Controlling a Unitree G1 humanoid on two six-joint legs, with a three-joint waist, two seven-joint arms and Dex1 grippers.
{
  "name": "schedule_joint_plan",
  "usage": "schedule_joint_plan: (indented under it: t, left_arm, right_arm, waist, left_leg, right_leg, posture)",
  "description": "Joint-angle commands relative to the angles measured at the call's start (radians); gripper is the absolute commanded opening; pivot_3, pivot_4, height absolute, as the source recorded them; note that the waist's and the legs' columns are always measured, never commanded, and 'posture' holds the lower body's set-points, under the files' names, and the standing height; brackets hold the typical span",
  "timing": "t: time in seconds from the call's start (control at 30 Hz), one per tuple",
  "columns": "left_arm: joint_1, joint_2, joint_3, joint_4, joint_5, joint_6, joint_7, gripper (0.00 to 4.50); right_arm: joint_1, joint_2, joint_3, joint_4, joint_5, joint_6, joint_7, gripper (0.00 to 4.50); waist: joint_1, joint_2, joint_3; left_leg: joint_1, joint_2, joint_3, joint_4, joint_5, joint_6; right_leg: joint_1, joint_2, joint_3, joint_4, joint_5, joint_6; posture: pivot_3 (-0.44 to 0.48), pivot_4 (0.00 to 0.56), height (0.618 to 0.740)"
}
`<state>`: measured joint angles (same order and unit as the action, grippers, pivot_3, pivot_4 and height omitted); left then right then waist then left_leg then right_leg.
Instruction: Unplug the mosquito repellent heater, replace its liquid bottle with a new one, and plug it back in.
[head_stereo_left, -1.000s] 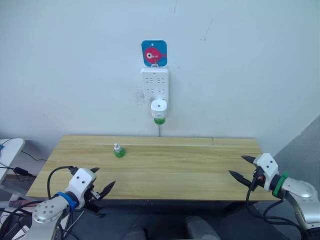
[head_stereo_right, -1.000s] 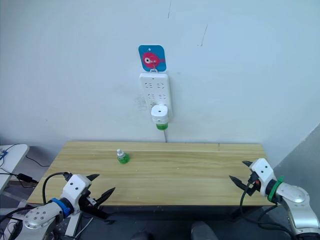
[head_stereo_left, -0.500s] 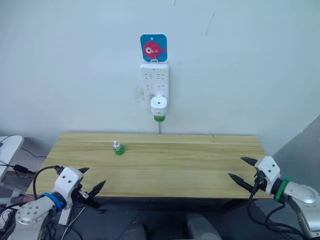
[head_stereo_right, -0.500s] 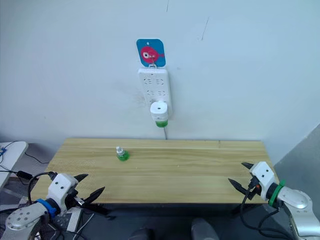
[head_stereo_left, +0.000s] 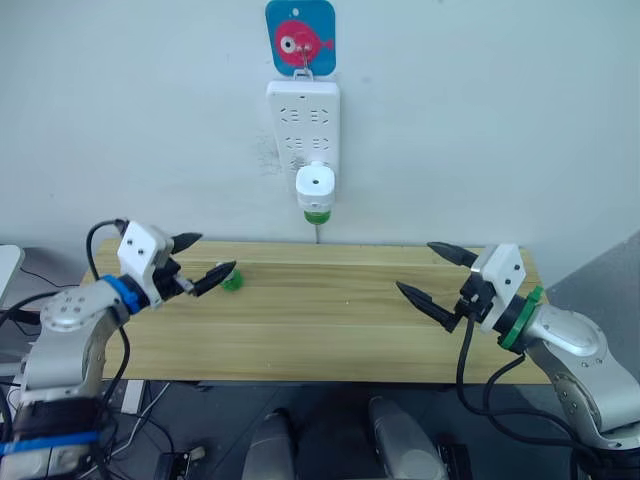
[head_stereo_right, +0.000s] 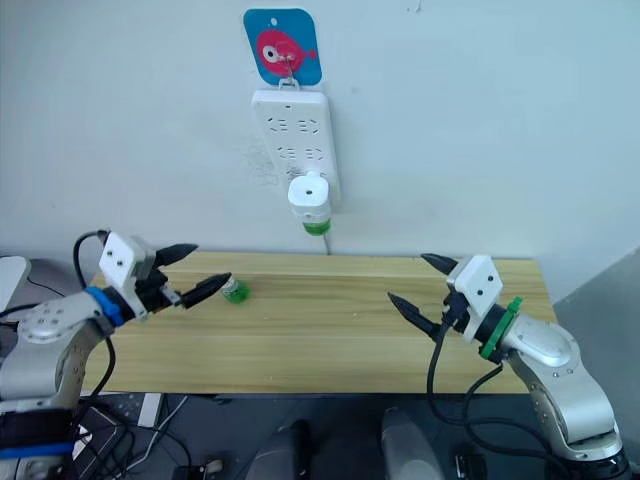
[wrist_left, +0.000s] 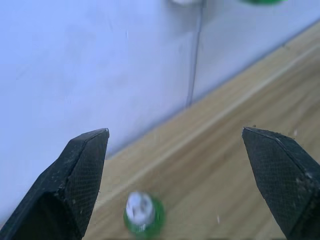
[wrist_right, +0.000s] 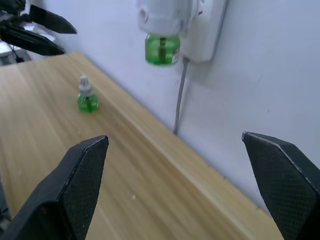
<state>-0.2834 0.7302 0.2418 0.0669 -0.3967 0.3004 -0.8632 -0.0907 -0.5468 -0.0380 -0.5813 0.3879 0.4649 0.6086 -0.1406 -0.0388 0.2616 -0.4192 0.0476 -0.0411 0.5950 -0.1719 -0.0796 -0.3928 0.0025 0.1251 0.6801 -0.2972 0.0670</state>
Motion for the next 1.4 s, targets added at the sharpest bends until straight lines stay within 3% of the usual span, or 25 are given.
schedule_joint_plan:
  t: [0.03, 0.23, 0.43, 0.57, 1.03, 1.4]
  left_arm:
    - [-0.126, -0.022, -0.029, 0.019, -0.053, 0.087, -0.019, 4.50]
    - [-0.311, -0.080, -0.091, 0.105, -0.046, 0.088, -0.063, 4.50]
    - [-0.462, -0.152, -0.120, 0.270, -0.006, -0.010, -0.080, 4.50]
    - [-0.524, -0.182, -0.126, 0.360, 0.018, -0.066, -0.081, 3.67]
    - [-0.707, -0.238, -0.149, 0.621, 0.078, -0.200, -0.170, 3.67]
    - [-0.792, -0.263, -0.145, 0.702, 0.098, -0.254, -0.240, 3.67]
  right_arm:
    - [-0.030, 0.009, -0.018, -0.062, 0.042, 0.052, -0.035, 4.46]
    - [-0.042, 0.013, -0.029, -0.072, 0.058, 0.064, -0.052, 4.46]
    - [-0.051, 0.033, -0.016, -0.095, 0.078, 0.083, -0.069, 4.46]
    - [-0.063, 0.041, -0.009, -0.125, 0.097, 0.113, -0.089, 4.50]
    - [-0.107, 0.054, -0.004, -0.190, 0.143, 0.207, -0.152, 4.50]
    - [-0.108, 0.057, 0.001, -0.203, 0.161, 0.220, -0.172, 4.50]
  waist:
    - [0.000, 0.000, 0.011]
    - [0.000, 0.001, 0.020]
    - [-0.004, 0.002, 0.025]
    - [-0.010, 0.002, 0.030]
    - [0.000, 0.001, 0.047]
    - [0.004, 0.002, 0.052]
  left_leg:
    - [-0.001, 0.000, -0.001, 0.000, 0.000, 0.000]
    - [-0.015, 0.000, -0.007, 0.003, 0.000, 0.000]
    - [-0.016, 0.000, -0.009, 0.006, 0.000, 0.000]
    - [-0.016, 0.000, -0.008, 0.009, 0.000, 0.000]
    - [-0.020, -0.001, -0.010, 0.014, 0.000, 0.000]
    - [-0.026, -0.002, -0.015, 0.017, 0.000, 0.000]
  right_leg:
    - [0.000, 0.000, -0.001, 0.000, 0.000, 0.000]
    - [-0.012, 0.001, -0.006, 0.002, 0.002, -0.002]
    - [-0.011, 0.002, -0.006, 0.003, 0.002, -0.002]
    - [-0.011, 0.002, -0.005, 0.003, 0.002, -0.001]
    - [-0.011, 0.003, -0.006, 0.002, 0.002, 0.005]
    - [-0.013, 0.002, -0.007, 0.001, 0.003, 0.007]
  posture:
    - [-0.246, 0.326, 0.740]
    - [-0.258, 0.329, 0.740]
    - [-0.275, 0.336, 0.740]
    - [-0.287, 0.342, 0.740]
    - [-0.296, 0.354, 0.740]
    - [-0.306, 0.355, 0.740]
